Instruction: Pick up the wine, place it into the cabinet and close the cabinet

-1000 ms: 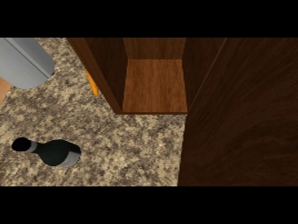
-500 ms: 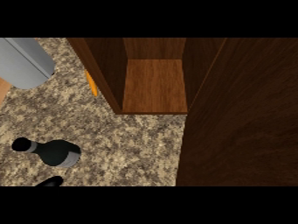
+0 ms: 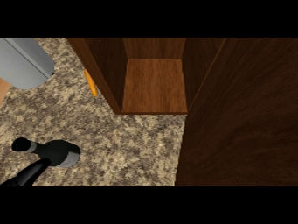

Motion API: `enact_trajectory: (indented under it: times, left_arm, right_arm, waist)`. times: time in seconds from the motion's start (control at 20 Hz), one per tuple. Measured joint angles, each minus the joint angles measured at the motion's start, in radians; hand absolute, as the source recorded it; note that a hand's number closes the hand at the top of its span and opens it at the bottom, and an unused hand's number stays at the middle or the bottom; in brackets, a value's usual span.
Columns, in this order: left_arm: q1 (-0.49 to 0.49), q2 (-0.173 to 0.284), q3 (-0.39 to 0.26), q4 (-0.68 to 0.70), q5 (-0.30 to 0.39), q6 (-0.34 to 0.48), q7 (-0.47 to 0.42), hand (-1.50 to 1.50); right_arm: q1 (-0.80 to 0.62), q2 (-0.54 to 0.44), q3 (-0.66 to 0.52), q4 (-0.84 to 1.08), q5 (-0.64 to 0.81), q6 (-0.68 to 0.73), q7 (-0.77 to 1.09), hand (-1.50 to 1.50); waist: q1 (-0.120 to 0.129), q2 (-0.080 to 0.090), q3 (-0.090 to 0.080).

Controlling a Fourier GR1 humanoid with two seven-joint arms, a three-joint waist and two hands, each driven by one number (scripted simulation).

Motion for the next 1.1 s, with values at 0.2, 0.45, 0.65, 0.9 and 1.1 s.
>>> enact_trajectory:
  times: [0.2,0.45,0.65,0.9,1.1]
  left_arm:
    - [0.018,-0.015,0.032,0.035,0.029,-0.001,-0.059,-1.50]
    - [0.047,-0.028,0.053,0.068,0.048,-0.010,-0.111,-1.50]
    - [0.072,-0.056,0.059,0.140,0.092,-0.020,-0.187,-1.50]
    - [0.130,-0.076,0.089,0.199,0.190,-0.059,-0.288,-1.50]
    - [0.177,-0.083,0.093,0.272,0.273,-0.069,-0.409,-1.50]
  right_arm:
    - [-0.025,-0.003,-0.004,-0.003,0.004,-0.004,0.031,-1.50]
    - [-0.074,-0.010,-0.013,-0.003,0.007,-0.008,0.065,-1.50]
    - [-0.118,-0.019,-0.036,-0.002,0.007,-0.016,0.095,-1.50]
    - [-0.162,-0.019,-0.029,0.001,0.014,-0.031,0.125,-1.50]
    - [-0.179,-0.023,-0.035,-0.002,0.015,-0.037,0.135,-1.50]
  waist:
    - [0.001,0.000,0.000]
    - [0.002,0.000,-0.001]
    - [0.001,0.000,-0.001]
    - [0.003,-0.001,-0.001]
    - [0.003,-0.002,-0.001]
